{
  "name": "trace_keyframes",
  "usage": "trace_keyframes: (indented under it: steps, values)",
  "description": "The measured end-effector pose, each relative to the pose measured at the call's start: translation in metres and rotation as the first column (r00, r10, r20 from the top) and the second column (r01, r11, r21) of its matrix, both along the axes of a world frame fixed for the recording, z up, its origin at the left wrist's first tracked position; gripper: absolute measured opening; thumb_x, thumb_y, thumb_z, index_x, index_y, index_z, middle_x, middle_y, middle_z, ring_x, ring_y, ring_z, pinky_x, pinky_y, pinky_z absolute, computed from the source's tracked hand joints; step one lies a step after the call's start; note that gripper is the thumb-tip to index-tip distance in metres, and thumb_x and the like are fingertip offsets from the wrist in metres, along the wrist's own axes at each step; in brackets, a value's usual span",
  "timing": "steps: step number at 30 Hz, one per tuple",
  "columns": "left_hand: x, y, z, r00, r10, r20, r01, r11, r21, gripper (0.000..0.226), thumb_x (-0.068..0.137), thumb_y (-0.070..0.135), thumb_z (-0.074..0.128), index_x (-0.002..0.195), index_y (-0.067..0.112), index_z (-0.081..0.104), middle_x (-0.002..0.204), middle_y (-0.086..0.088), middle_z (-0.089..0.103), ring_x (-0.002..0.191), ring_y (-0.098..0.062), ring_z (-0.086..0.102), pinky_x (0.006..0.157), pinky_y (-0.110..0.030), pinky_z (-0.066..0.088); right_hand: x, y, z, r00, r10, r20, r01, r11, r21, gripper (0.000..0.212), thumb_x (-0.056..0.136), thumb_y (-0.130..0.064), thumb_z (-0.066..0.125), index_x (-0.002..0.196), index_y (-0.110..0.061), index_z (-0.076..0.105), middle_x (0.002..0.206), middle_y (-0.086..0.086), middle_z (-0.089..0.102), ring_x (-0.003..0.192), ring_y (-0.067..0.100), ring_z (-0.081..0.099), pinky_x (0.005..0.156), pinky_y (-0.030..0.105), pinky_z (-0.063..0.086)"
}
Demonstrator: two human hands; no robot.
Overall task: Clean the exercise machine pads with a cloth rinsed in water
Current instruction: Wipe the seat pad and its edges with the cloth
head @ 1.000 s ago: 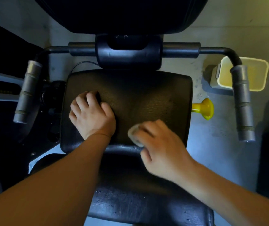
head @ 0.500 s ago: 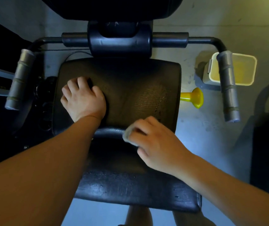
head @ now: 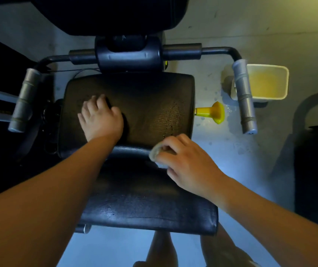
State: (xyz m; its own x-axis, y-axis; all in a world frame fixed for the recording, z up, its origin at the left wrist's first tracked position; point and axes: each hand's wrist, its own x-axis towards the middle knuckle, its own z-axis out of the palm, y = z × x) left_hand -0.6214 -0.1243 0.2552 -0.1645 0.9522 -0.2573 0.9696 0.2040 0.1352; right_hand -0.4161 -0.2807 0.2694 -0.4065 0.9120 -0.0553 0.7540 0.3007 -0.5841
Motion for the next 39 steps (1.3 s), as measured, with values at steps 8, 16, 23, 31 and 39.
trace_keyframes:
  steps: [8,16,23,31,39]
  values:
    - [0.056,-0.005,-0.007,0.942,-0.336,-0.016,0.324,0.918,-0.228,0.059,0.103,0.054,0.015,0.159,0.043,-0.002,0.170,0.009,-0.006,0.155,-0.018,-0.015,0.122,-0.061,-0.005,0.032,0.037,-0.014,0.990,-0.122,-0.076,0.122,0.993,-0.007,0.028,0.089,-0.013,0.067,0.116,-0.021,0.071,0.124,0.005,0.058,0.111,0.027,0.052,0.087,0.042,0.052]
    - [0.066,-0.003,-0.007,0.960,-0.280,-0.027,0.270,0.945,-0.182,0.058,0.102,0.055,0.016,0.158,0.045,0.002,0.170,0.007,-0.001,0.156,-0.020,-0.010,0.122,-0.062,-0.002,0.027,0.021,-0.006,0.981,-0.123,-0.148,0.117,0.992,-0.048,0.016,0.084,-0.018,0.063,0.100,-0.018,0.067,0.110,0.002,0.057,0.101,0.023,0.048,0.077,0.035,0.048]
    - [0.069,0.000,-0.009,0.960,-0.269,-0.081,0.252,0.952,-0.173,0.059,0.101,0.055,0.017,0.158,0.046,0.002,0.170,0.008,0.000,0.156,-0.020,-0.008,0.122,-0.061,0.001,0.033,0.080,-0.025,0.974,-0.199,-0.106,0.196,0.980,-0.037,0.008,0.086,-0.021,0.056,0.080,-0.017,0.059,0.099,0.002,0.053,0.094,0.021,0.047,0.072,0.038,0.047]
    - [0.068,0.000,-0.012,0.961,-0.270,-0.065,0.259,0.955,-0.144,0.060,0.102,0.054,0.021,0.158,0.045,0.004,0.170,0.007,0.003,0.156,-0.021,-0.005,0.123,-0.061,0.003,0.036,0.054,-0.020,0.983,-0.097,-0.158,0.087,0.994,-0.065,0.009,0.081,-0.015,0.058,0.080,-0.020,0.051,0.100,0.000,0.055,0.095,0.020,0.045,0.070,0.031,0.040]
    - [0.067,0.002,-0.015,0.960,-0.267,-0.084,0.255,0.957,-0.138,0.061,0.101,0.055,0.023,0.158,0.044,0.005,0.170,0.007,0.004,0.156,-0.021,-0.003,0.123,-0.059,0.004,0.048,0.135,-0.048,0.923,-0.383,-0.044,0.385,0.923,0.026,0.009,0.083,-0.012,0.057,0.087,-0.016,0.065,0.103,0.007,0.061,0.097,0.033,0.052,0.073,0.048,0.048]
